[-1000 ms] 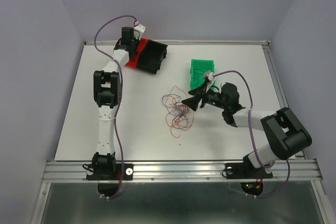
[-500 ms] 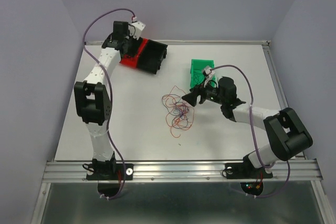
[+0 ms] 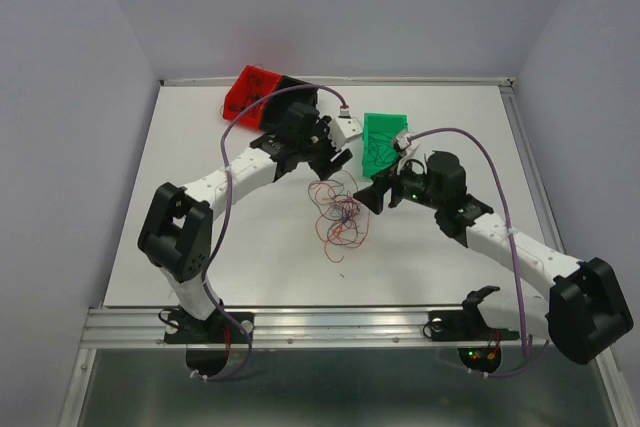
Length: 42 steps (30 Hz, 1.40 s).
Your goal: Untangle the cables
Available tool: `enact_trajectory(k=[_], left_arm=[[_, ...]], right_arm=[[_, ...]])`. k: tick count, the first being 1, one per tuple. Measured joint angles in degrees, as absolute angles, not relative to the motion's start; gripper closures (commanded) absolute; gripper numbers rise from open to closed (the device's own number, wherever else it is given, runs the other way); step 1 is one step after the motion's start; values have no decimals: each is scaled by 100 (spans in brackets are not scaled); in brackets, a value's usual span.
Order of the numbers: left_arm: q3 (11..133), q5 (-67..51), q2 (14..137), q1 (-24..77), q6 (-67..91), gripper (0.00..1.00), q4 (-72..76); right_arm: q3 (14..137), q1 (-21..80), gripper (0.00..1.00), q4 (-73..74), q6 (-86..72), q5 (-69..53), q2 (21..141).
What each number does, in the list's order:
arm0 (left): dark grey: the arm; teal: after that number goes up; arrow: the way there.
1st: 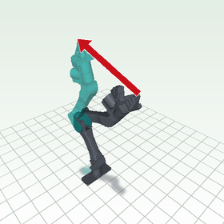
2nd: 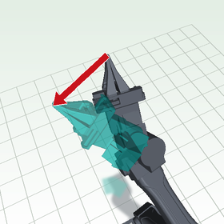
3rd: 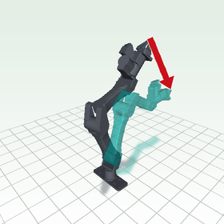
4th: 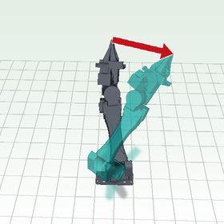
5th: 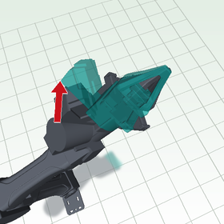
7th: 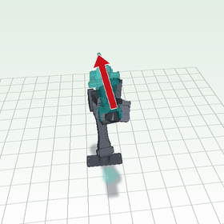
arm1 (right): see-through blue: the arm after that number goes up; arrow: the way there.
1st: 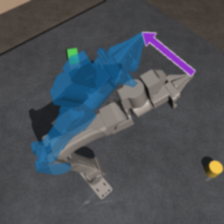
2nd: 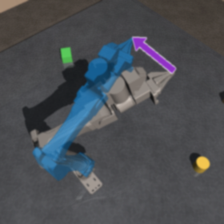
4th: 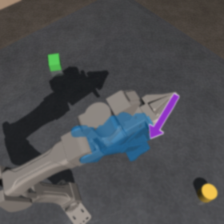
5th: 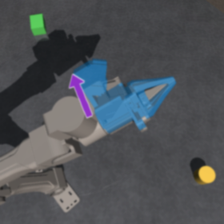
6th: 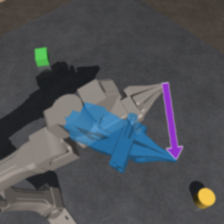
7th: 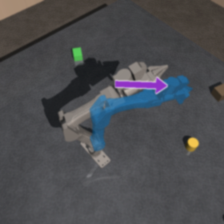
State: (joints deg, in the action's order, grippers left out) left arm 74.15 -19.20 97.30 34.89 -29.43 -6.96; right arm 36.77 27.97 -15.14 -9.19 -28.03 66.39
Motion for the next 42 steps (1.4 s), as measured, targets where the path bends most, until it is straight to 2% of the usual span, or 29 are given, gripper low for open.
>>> enact_trajectory(k=[6,9,15,18,20,24,31,34,37,39,40,42], left_arm=[[6392,-2432,9655,3319,-2908,25,180],[5988,-2646,9633,3347,-2906,20,268],[5852,-3096,9268,3424,-2880,18,327],[5850,-3271,8925,3505,-2840,13,368],[5826,-3374,8737,3542,-2803,1,399],[5747,-3422,8538,3686,-2744,1,513],[5741,-3052,8868,4180,-2698,3,467],[5819,-2836,9196,4233,-2661,9,336],[5981,-2613,9555,4228,-2620,19,161],[6069,-2482,9727,4222,-2580,41,89],[6123,-2427,9800,4222,-2569,63,12],[6208,-2377,9898,4224,-2598,89,-89]], right_arm=[[3677,2985,18,-1092,-972,-1903,6766],[3675,2980,18,-1015,-1031,-1426,6709],[3673,2971,18,-980,-1146,-687,6569],[3669,2971,18,-982,-1216,-351,6556],[3664,2971,18,-982,-1238,-244,6549],[3656,2971,18,-991,-1269,-126,6508],[3632,2971,18,-1068,-1317,-73,6473],[3520,2971,18,-1079,-1334,-51,6368],[3422,2971,19,-1092,-1354,10,6239],[3334,2971,20,-1109,-1376,78,6090],[3275,2971,20,-1142,-1391,117,5970],[3168,2971,21,-1216,-1404,183,5743]])
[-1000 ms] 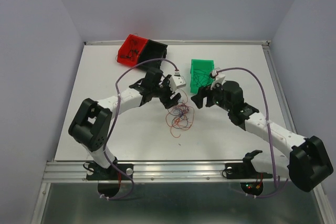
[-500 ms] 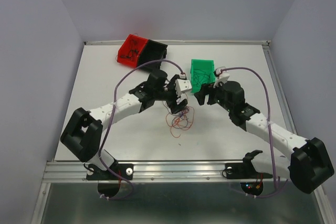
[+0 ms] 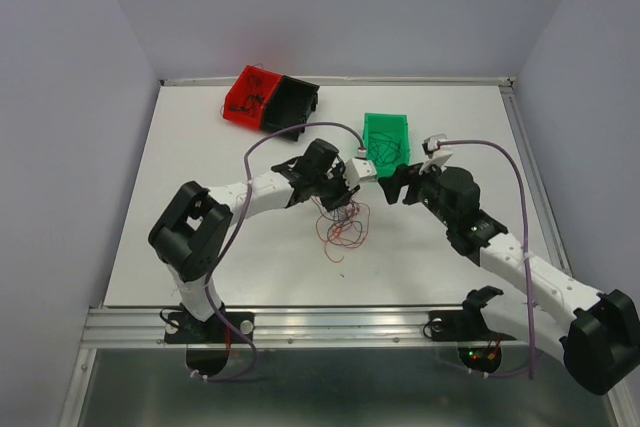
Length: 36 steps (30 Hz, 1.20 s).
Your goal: Untangle the cables
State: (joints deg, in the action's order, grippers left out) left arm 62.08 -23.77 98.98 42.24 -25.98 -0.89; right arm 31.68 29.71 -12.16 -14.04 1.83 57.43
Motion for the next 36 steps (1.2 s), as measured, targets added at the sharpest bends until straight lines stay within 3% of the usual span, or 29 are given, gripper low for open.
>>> enact_trajectory(k=[1,9,16,20,26,28,29,32,33,35,36], left_arm=[[6252,-2362,9924,4224,-2563,100,-148],[6278,-2458,9378,4222,-2714,100,-613],[6272,-2655,7491,4224,-2783,100,-753],[6440,-2657,6744,4224,-2742,100,-810],[7520,-2720,6801,4224,-2571,100,-1135],[7979,-2738,6877,4228,-2512,100,-1203],[8213,-2742,6904,4228,-2488,100,-1267],[8818,-2687,7000,4228,-2416,100,-1396],[9028,-2650,7030,4228,-2394,100,-1409],[9347,-2464,7039,4228,-2340,100,-1402],[9426,-2408,7030,4228,-2329,100,-1391]], right_arm=[[3103,2971,21,-1288,-1417,207,5616],[3017,2971,19,-1520,-1221,-191,5544],[2639,2971,16,-2471,-692,-1809,5765],[2510,2971,16,-3148,-561,-2639,6128],[2504,2974,17,-4488,-650,-3579,7238],[2530,3006,34,-4866,-731,-3767,7782],[2571,3015,47,-4960,-788,-3822,8009],[2808,3081,66,-5155,-884,-4049,8643],[2899,3089,79,-5203,-932,-4121,8799],[3044,3120,98,-5332,-1031,-4211,8962],[3061,3122,99,-5367,-1031,-4226,8965]])
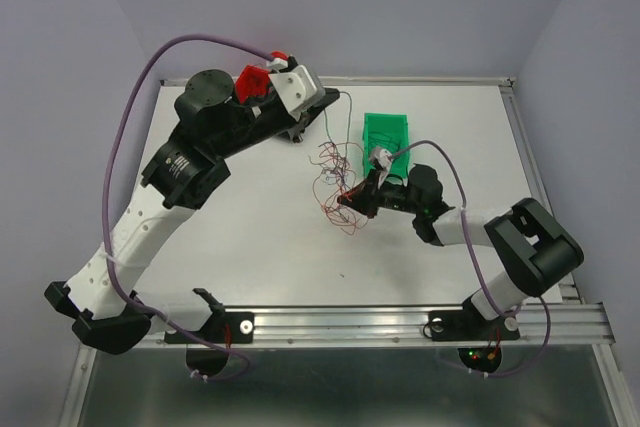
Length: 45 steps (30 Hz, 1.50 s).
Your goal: Untangle the cables
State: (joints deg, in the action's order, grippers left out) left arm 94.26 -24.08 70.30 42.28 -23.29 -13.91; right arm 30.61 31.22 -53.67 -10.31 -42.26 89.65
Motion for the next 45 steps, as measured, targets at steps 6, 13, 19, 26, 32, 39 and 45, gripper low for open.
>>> enact_trajectory(k=[6,13,19,26,32,39,45], left_arm=[[9526,-1793,6818,4228,-2200,100,-1313],[9515,-14,6528,4233,-2239,100,-1105],[8761,2482,5931,4259,-3164,100,49],[8342,3741,5430,4338,-4296,100,965],[8171,4274,5148,4355,-5181,100,1970],[8173,4652,4532,4263,-5481,100,3135],[8178,4204,4333,4230,-4831,100,2757]], right_arm=[[2989,3127,99,-5601,-1079,-4176,8506],[2755,3133,100,-5408,-1076,-3448,7535],[2770,3170,99,-4790,-1074,-2180,7116],[2899,3277,99,-4727,-1068,-1929,6442],[3225,3341,50,-3970,-1166,-1236,5951],[2867,3166,90,-2134,-1243,60,5341],[2814,3157,29,-2014,-1199,-259,4895]])
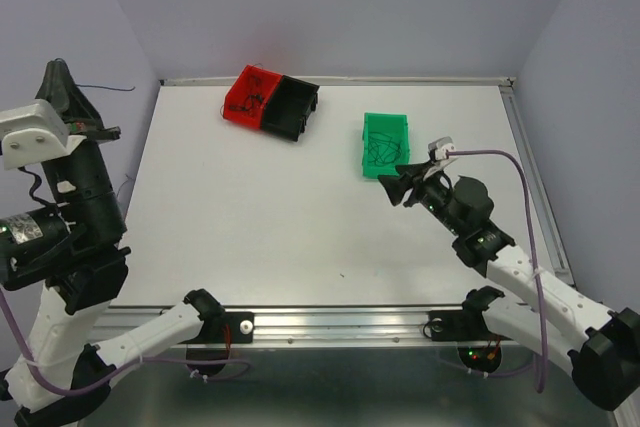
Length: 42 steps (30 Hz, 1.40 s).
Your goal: Untangle the cables
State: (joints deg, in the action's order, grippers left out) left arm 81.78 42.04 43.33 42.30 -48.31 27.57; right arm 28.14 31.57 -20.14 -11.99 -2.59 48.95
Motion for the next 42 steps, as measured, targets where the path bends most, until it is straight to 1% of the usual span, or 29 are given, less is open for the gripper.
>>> enact_trajectory(k=[2,7,12,16,19,23,27,30,34,36,42], left_arm=[[8176,3774,4368,4228,-4504,100,2263],[8178,2956,4517,4228,-4001,100,1481],[8226,2344,4711,4228,-3647,100,989],[8538,1706,4993,4228,-3201,100,567],[8646,1201,5135,4228,-2816,100,414],[8619,150,5299,4228,-2176,100,276],[8464,-1044,5579,4228,-1691,100,246],[8370,-1750,5999,4228,-1406,100,202],[8370,-2123,6569,4228,-1232,100,-8],[8364,-2233,6775,4228,-1144,100,-169],[8357,-2571,6709,4228,-860,100,-226]], right_arm=[[2812,3155,22,-2200,-1074,-884,5057],[2797,3155,11,-2792,-1000,-2174,5900],[2788,3162,9,-3769,-1017,-3251,6755],[2781,3321,9,-4705,-1122,-3833,7260],[2781,3599,8,-5242,-1118,-4023,7496],[2781,3972,8,-6082,-1090,-4128,7881],[2788,4174,8,-6919,-1232,-4246,8608],[2814,4209,8,-7122,-1435,-4250,9137],[3065,4281,8,-7140,-1590,-4003,9885],[3168,4335,8,-7157,-1586,-3896,10025],[3629,4475,9,-7258,-1678,-3806,10429]])
